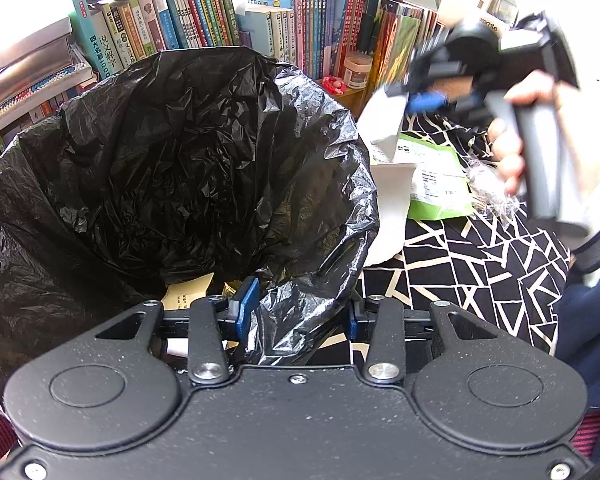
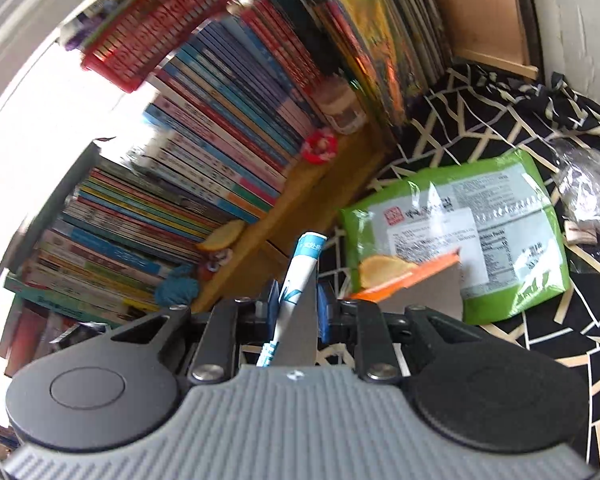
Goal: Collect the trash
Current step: 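Lift the packet with the right tool toward the black trash bag, then open the right tool over the trash bag to drop the packet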
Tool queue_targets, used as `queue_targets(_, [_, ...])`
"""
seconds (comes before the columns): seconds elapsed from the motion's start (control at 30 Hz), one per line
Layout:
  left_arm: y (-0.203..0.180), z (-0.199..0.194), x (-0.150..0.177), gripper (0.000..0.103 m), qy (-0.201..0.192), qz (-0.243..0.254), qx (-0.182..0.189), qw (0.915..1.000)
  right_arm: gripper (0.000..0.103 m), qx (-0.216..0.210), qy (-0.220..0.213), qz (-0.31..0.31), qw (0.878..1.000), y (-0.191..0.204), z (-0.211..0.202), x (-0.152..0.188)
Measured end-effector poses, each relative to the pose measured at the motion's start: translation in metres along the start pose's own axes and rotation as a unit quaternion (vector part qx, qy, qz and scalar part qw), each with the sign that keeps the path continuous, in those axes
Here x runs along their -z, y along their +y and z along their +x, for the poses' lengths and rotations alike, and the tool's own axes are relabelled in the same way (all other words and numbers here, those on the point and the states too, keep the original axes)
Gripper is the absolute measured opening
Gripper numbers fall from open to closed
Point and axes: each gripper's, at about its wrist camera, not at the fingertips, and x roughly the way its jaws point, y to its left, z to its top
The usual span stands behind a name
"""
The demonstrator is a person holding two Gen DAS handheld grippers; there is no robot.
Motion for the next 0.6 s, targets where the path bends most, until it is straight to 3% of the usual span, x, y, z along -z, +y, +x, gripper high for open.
queue_targets(0.17, [0.0,0.0,0.0,0.039,0.0,0.0,0.0,1.0,0.024,-0.115,-0.041,-0.026,0.992,0.027,-0.037,-0.008])
queue_targets(0.37, [0.0,0.0,0.0,0.04,0.0,0.0,0.0,1.0,0.025,-0.245,-0.051,-0.081,0.965,0.061,-0.06,0.0])
queue_targets(0.6, [0.001,0.0,0.0,0.04,0.0,0.001,-0.001,1.0,0.026,-0.285,-0.012,-0.12,0.951,0.084,-0.053,0.021])
